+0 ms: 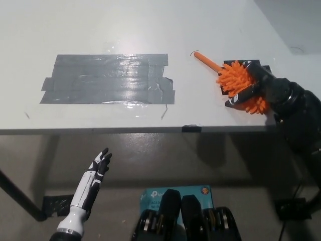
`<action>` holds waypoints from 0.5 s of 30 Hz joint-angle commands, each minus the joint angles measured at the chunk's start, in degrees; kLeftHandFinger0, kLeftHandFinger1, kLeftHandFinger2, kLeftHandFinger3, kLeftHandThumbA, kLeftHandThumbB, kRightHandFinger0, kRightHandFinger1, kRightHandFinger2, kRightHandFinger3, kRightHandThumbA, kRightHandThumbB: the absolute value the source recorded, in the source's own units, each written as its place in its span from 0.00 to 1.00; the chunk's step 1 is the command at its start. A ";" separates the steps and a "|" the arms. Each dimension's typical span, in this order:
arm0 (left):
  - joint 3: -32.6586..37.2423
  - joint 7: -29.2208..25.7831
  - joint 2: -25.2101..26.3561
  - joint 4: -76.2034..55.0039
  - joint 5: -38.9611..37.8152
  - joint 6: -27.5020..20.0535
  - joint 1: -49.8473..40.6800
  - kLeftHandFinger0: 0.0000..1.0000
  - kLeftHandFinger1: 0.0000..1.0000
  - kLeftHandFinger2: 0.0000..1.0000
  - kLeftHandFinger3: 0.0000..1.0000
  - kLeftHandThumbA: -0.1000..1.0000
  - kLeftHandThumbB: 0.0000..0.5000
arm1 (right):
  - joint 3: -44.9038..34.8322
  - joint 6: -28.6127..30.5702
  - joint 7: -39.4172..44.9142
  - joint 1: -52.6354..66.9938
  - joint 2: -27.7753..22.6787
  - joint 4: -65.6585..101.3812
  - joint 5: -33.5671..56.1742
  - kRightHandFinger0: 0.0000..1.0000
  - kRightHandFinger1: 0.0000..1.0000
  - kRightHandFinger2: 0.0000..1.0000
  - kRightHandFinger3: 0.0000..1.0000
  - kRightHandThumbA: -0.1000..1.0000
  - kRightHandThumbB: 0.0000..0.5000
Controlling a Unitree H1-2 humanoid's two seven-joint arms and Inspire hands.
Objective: An orange duster is kept infront of the robot in the middle of the table and the robot extends its right arm to grab the duster, picks it up and hands it to a person
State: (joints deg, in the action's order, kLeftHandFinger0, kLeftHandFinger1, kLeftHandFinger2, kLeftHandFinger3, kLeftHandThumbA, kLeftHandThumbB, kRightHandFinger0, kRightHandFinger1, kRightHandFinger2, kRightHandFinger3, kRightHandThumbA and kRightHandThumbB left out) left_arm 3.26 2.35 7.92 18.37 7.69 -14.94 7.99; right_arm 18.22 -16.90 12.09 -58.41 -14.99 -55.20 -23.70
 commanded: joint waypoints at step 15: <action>-0.47 -0.57 0.32 -1.87 0.54 0.25 2.52 1.00 1.00 1.00 1.00 1.00 0.31 | 12.15 2.58 5.88 -5.94 -2.30 -12.53 -6.47 0.78 0.81 0.83 0.99 0.03 0.16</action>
State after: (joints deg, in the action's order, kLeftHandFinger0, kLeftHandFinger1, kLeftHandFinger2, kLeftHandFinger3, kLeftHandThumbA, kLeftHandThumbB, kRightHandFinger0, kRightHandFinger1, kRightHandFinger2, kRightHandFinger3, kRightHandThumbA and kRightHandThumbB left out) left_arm 3.15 2.35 7.91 18.23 7.99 -14.76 8.97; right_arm 28.39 -15.68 13.05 -64.70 -16.00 -65.58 -28.23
